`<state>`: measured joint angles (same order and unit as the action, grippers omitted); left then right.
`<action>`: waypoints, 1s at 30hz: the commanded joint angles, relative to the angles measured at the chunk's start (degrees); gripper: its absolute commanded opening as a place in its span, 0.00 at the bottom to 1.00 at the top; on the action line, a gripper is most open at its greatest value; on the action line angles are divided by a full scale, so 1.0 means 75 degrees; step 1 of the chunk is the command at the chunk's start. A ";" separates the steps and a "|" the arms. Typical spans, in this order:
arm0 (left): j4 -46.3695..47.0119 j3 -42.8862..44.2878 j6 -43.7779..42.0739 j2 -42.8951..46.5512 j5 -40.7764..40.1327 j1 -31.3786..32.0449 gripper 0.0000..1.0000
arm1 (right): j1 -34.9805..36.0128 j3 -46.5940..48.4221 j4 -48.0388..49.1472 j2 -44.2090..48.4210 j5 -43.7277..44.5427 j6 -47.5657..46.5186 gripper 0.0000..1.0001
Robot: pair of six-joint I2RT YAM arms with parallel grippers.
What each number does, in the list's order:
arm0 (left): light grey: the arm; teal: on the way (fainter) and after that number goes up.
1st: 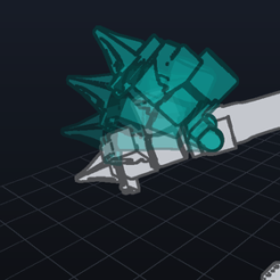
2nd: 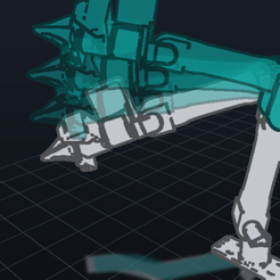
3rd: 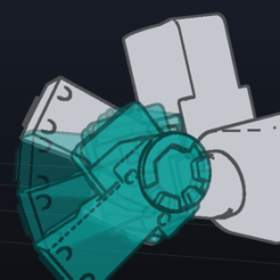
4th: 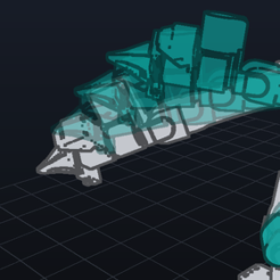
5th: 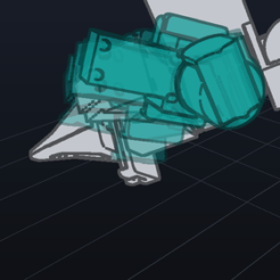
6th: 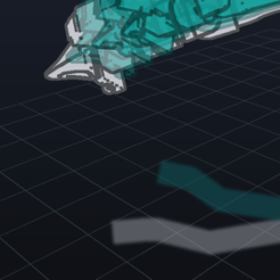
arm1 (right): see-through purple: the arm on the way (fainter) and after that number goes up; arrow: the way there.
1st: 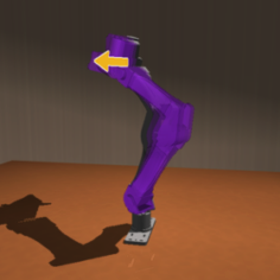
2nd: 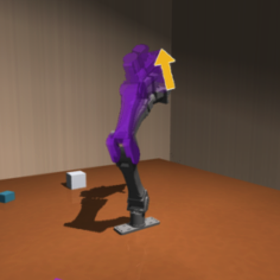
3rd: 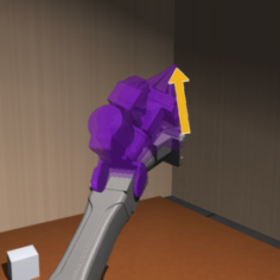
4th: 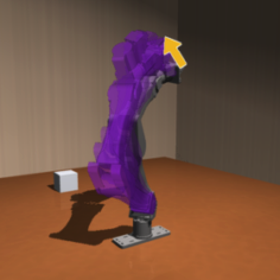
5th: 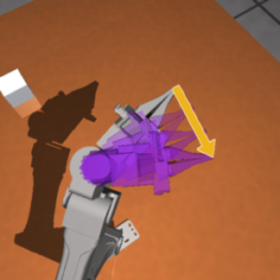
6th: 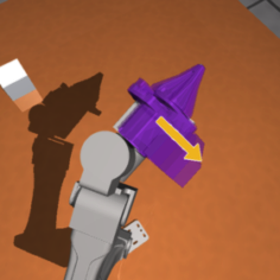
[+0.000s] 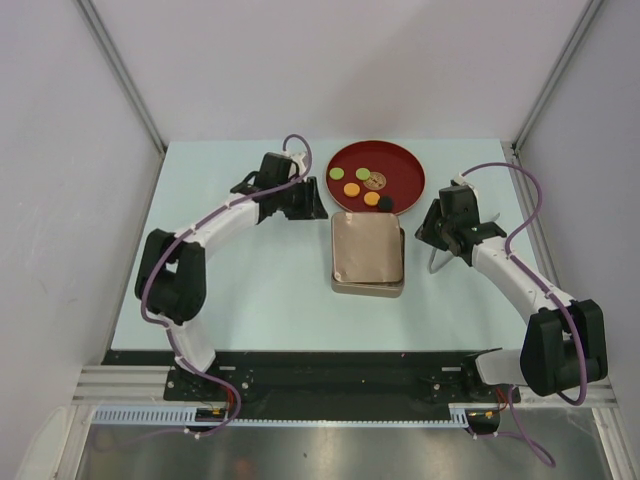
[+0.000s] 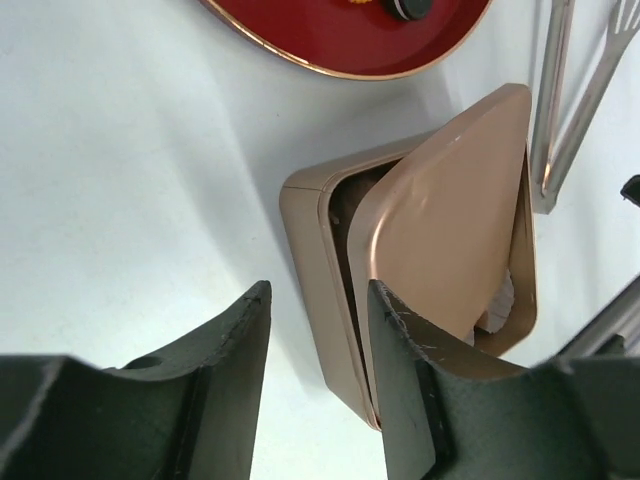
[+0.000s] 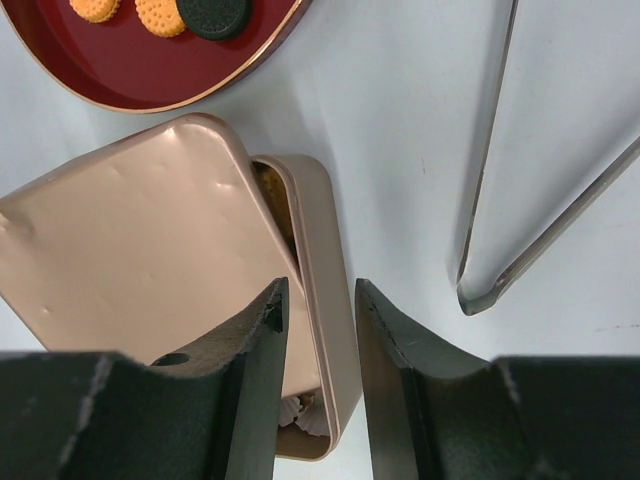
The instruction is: Pack the cookies
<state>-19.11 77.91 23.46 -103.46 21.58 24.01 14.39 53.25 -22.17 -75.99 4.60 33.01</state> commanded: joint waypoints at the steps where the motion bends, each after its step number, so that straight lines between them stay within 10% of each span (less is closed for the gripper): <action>1: 0.0098 0.0112 -0.0339 0.0645 -0.0815 0.0314 0.46 | 0.0026 -0.0058 0.0179 0.0006 0.0008 0.0075 0.38; 30: 0.0404 0.0721 -0.0421 -0.0842 -0.0593 0.0853 0.30 | 0.0014 -0.0069 0.0144 -0.0181 0.0101 -0.0019 0.37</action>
<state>-17.06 80.38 21.34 -108.68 16.69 29.63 14.55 53.23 -22.15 -76.73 4.64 32.99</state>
